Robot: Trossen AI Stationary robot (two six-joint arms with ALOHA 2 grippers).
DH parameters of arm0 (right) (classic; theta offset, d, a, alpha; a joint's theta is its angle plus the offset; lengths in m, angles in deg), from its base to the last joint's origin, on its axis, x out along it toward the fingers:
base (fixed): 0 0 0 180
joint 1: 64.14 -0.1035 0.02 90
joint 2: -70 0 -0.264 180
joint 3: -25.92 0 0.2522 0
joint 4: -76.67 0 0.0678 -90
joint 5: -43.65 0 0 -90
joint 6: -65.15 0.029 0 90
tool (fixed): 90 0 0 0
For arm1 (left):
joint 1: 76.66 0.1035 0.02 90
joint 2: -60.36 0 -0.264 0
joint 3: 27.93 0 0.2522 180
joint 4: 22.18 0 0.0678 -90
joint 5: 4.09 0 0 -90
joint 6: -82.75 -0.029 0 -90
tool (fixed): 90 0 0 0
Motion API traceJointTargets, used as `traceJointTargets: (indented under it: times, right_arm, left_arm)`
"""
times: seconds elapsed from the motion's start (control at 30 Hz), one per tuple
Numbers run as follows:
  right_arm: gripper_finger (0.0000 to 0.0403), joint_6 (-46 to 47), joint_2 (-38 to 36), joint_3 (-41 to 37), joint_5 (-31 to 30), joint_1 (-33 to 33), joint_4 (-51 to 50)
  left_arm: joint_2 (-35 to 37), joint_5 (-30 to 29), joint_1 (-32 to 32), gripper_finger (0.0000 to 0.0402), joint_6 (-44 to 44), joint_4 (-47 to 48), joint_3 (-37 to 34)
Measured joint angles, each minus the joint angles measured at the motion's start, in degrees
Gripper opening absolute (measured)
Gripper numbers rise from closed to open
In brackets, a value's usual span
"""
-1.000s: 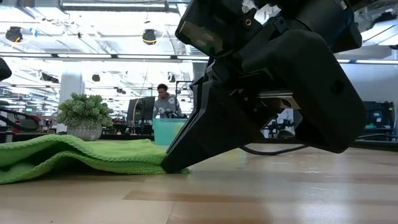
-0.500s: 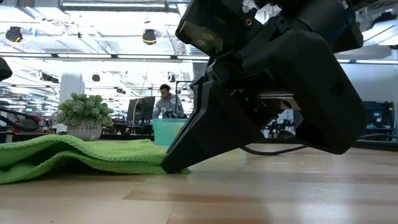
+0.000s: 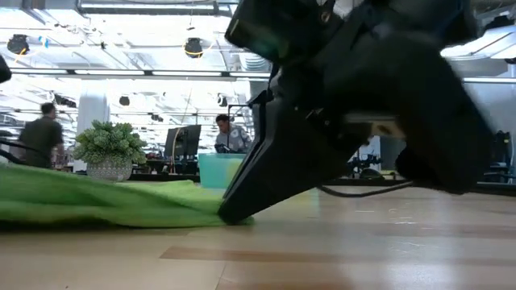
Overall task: Roll microfiber towels into tight, uniform cylinder then place into a basket
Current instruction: Fold the green microfiber cloth
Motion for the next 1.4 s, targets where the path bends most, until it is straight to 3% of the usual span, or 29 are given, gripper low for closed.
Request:
traceJointTargets:
  times: [0.17, 0.7, 1.13, 1.4]
  right_arm:
    - [0.0005, 0.04, 0.04, 6.0, -5.92, -2.42, -11.25]
    - [0.0009, 0.49, 0.02, 16.6, -20.63, -7.75, -28.01]
    - [0.0011, 0.77, -0.04, 24.56, -25.48, -11.47, -35.24]
    - [0.0005, 0.68, -0.04, 26.57, -26.55, -11.55, -36.61]
  left_arm:
    - [0.0, -0.1, 0.02, 0.0002, -0.75, 4.57, 2.56]
    - [0.02, -0.72, -0.01, 0.0002, -2.32, 14.88, 11.61]
    - [0.06, -1.6, -1.91, 0.0002, 0.08, 26.36, 22.36]
    - [0.11, -3.02, -2.89, 0.0002, 4.09, 33.39, 24.4]
